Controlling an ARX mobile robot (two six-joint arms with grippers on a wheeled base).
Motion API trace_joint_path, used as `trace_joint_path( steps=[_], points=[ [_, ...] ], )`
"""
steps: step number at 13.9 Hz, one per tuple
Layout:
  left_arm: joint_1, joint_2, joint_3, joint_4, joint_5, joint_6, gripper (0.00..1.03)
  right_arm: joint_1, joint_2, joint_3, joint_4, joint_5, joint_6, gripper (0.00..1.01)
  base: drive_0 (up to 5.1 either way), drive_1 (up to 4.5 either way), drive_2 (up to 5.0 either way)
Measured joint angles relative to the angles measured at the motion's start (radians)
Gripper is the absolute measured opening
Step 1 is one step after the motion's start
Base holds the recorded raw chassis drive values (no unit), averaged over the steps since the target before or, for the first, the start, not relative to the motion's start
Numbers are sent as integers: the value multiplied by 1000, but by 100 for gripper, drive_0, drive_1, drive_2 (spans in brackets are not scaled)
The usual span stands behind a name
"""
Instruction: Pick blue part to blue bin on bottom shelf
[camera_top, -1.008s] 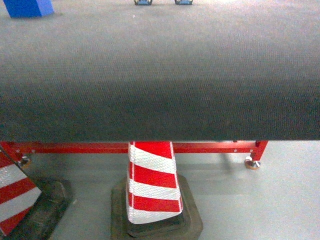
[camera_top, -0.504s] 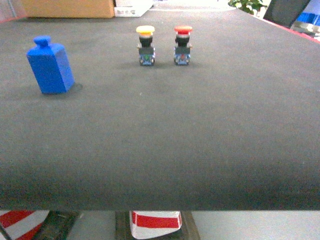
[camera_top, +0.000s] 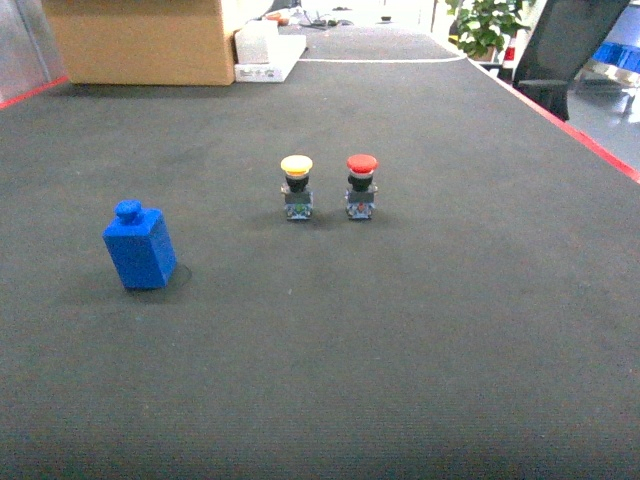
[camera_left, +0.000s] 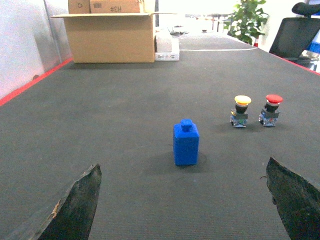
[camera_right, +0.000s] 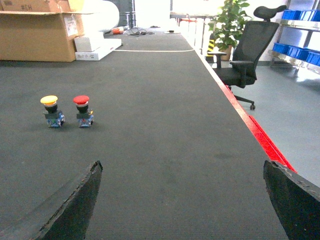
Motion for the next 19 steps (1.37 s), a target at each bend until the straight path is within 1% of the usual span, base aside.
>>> trace_joint_path(
  steps=[15,16,17,18,19],
  points=[
    [0,0,0,-5,1,0,98,0,0,0,-5,0,0,98,0,0,0],
    [-17,17,18,-74,-40,-28,98,0,0,0,-5,0,0,98,0,0,0],
    [-86,174,61,-89,-163,-106,98,0,0,0,-5,1,1,98,0,0,0],
    [-119,399,76,100,-188,-133,98,0,0,0,-4,0,0,98,0,0,0],
    [-88,559,80,270,-174,-131,98,0,0,0,-5,0,0,98,0,0,0]
  ],
)
